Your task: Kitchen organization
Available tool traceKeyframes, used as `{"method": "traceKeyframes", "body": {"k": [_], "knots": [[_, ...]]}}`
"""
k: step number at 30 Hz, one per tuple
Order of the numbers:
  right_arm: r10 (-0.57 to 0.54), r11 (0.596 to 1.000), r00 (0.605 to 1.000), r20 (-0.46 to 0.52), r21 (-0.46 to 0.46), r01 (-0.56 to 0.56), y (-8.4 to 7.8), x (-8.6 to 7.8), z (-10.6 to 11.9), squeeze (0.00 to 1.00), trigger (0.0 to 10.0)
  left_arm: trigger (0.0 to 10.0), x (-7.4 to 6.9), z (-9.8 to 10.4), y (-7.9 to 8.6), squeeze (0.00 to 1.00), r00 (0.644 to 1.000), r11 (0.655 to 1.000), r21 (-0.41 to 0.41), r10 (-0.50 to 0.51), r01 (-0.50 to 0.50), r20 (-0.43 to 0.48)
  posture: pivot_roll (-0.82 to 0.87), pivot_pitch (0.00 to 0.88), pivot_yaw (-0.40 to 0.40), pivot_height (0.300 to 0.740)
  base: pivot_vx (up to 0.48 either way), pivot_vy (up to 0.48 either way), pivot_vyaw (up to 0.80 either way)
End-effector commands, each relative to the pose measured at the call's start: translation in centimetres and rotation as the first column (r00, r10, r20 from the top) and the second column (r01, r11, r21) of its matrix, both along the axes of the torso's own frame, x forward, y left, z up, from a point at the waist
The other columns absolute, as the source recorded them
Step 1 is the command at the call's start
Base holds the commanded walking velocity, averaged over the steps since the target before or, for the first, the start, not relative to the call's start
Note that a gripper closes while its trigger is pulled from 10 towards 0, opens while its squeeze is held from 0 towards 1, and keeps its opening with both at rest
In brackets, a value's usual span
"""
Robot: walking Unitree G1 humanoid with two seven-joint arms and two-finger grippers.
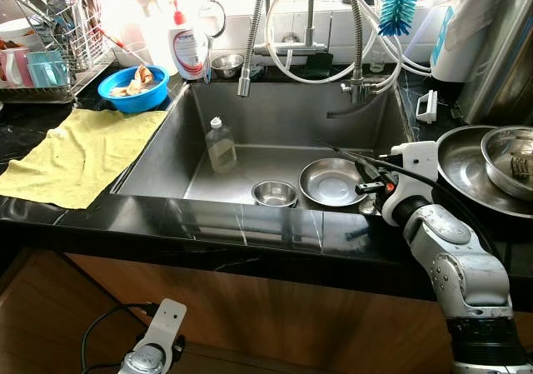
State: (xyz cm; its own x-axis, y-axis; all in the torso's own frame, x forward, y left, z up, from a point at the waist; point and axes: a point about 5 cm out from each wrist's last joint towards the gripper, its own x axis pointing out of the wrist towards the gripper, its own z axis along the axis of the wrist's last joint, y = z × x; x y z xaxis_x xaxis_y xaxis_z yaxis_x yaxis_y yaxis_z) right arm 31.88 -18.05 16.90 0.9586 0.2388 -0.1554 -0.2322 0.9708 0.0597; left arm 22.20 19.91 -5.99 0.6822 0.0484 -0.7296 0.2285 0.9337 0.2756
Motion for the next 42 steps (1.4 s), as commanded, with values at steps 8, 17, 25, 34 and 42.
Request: {"method": "traceKeyframes", "body": {"k": [8, 17, 25, 34, 42], "knots": [[-0.004, 1.000, 1.000, -0.006, 0.000, 0.004, 0.0, 0.2, 0.1, 0.37, 10.0, 10.0, -0.5, -0.3, 0.6, 0.00, 0.999, 1.000, 0.007, 0.021, -0.021, -0.027, -0.16, 0.000, 0.089, 0.740, 0.000, 0.000, 0.00], [0.004, 1.000, 1.000, -0.017, -0.003, -0.004, 0.5, 0.2, -0.2, 0.36, 10.0, 10.0, -0.6, -0.3, 0.7, 0.00, 0.999, 1.000, 0.010, 0.020, -0.020, -0.029, -0.16, 0.000, 0.088, 0.740, 0.000, 0.000, 0.00], [0.004, 1.000, 1.000, -0.013, -0.002, -0.004, 0.5, 0.3, -0.1, 1.00, 10.0, 10.0, -0.6, -0.3, 0.6, 0.00, 0.999, 1.000, 0.010, 0.020, -0.020, -0.029, -0.16, 0.000, 0.087, 0.740, 0.000, 0.000, 0.00], [-0.043, 0.998, 0.998, 0.055, -0.032, 0.045, 0.3, 0.4, 0.8, 0.00, 10.0, 10.0, -0.6, -0.3, 0.6, 0.00, 0.999, 1.000, 0.012, 0.020, -0.020, -0.029, -0.16, 0.000, 0.089, 0.740, 0.000, 0.000, 0.00], [-0.172, 0.973, 0.938, 0.302, -0.098, 0.210, -0.2, -0.1, 4.8, 0.00, 10.0, 10.0, -0.6, -0.3, 0.6, 0.00, 0.999, 1.000, 0.013, 0.017, -0.017, -0.029, -0.16, 0.000, 0.091, 0.740, 0.000, 0.000, 0.00]]}}
